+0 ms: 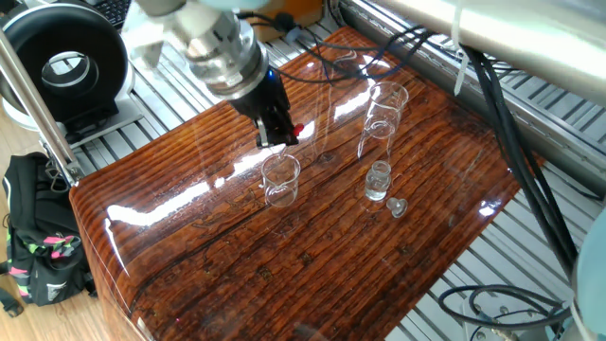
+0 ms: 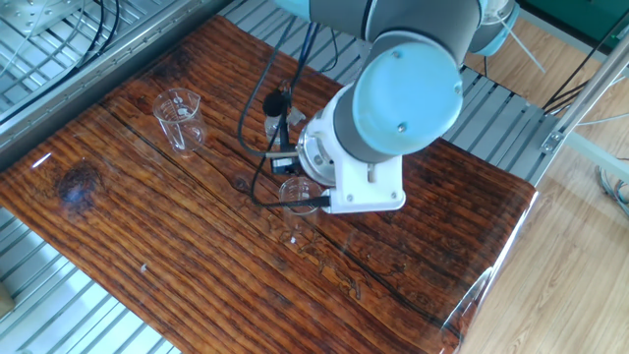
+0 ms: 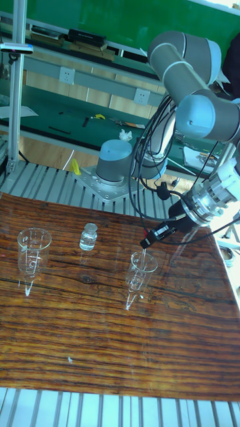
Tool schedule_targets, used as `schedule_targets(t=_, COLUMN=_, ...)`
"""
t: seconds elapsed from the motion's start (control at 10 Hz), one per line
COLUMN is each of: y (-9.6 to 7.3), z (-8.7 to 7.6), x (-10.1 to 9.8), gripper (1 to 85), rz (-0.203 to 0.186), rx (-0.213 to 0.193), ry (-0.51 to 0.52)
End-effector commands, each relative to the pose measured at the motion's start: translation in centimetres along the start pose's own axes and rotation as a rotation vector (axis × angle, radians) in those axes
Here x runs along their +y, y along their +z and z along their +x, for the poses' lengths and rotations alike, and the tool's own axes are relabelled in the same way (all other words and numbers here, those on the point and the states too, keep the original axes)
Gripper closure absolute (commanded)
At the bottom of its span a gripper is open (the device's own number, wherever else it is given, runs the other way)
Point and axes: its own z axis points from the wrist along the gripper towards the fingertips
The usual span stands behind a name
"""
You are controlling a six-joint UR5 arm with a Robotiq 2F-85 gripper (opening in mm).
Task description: Transfer liquid using a dropper
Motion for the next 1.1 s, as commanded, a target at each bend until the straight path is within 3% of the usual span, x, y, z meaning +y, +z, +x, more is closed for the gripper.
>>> schedule_targets(t=0.0, y=0.54, z=-0.13, x=0.23, gripper=75.7, rz=-0.014, rx=0.010, ry=-0.002)
schedule_targets(t=1.0, y=1.46, z=-1.09, x=0.42, gripper=75.0, rz=-0.023, rx=0.002, ry=0.002)
